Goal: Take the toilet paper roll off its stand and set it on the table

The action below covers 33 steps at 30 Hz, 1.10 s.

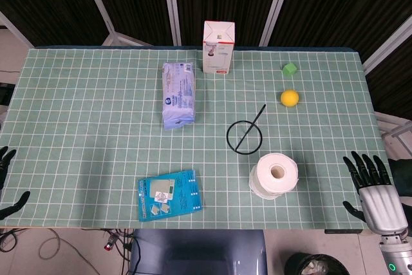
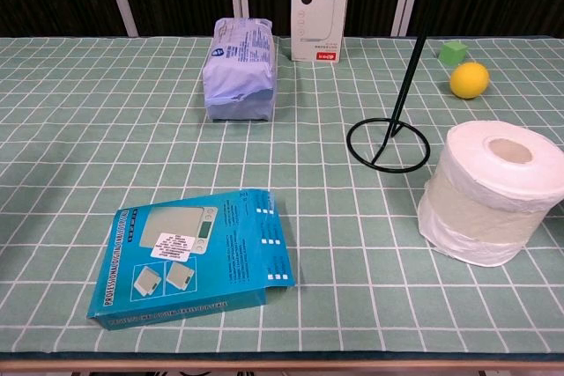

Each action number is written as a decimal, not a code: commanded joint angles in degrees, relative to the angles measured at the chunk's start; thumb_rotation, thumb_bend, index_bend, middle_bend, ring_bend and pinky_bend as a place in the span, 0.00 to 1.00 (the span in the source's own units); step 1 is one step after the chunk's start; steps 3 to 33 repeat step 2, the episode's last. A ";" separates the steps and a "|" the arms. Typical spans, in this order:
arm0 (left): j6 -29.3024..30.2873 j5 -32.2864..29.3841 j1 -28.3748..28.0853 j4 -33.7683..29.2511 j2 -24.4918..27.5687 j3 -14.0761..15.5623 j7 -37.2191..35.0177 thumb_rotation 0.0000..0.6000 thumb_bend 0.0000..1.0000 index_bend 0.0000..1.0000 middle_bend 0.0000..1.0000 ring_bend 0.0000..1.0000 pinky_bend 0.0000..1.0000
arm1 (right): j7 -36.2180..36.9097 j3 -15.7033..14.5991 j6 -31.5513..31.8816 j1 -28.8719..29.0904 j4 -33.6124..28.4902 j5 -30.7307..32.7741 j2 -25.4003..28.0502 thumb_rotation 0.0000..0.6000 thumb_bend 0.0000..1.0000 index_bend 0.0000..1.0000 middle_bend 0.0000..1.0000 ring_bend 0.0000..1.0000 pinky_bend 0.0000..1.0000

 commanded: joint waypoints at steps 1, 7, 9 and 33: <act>-0.02 0.00 -0.04 0.21 -0.01 -0.02 -0.10 1.00 0.22 0.05 0.00 0.00 0.00 | -0.61 0.31 0.66 -0.38 0.59 -0.45 -0.57 1.00 0.00 0.00 0.00 0.00 0.00; -0.03 -0.07 -0.03 0.30 -0.02 -0.04 -0.12 1.00 0.22 0.05 0.00 0.00 0.00 | -0.60 0.26 0.61 -0.36 0.46 -0.40 -0.48 1.00 0.00 0.00 0.00 0.00 0.00; -0.03 -0.07 -0.03 0.30 -0.02 -0.04 -0.12 1.00 0.22 0.05 0.00 0.00 0.00 | -0.60 0.26 0.61 -0.36 0.46 -0.40 -0.48 1.00 0.00 0.00 0.00 0.00 0.00; -0.03 -0.07 -0.03 0.30 -0.02 -0.04 -0.12 1.00 0.22 0.05 0.00 0.00 0.00 | -0.60 0.26 0.61 -0.36 0.46 -0.40 -0.48 1.00 0.00 0.00 0.00 0.00 0.00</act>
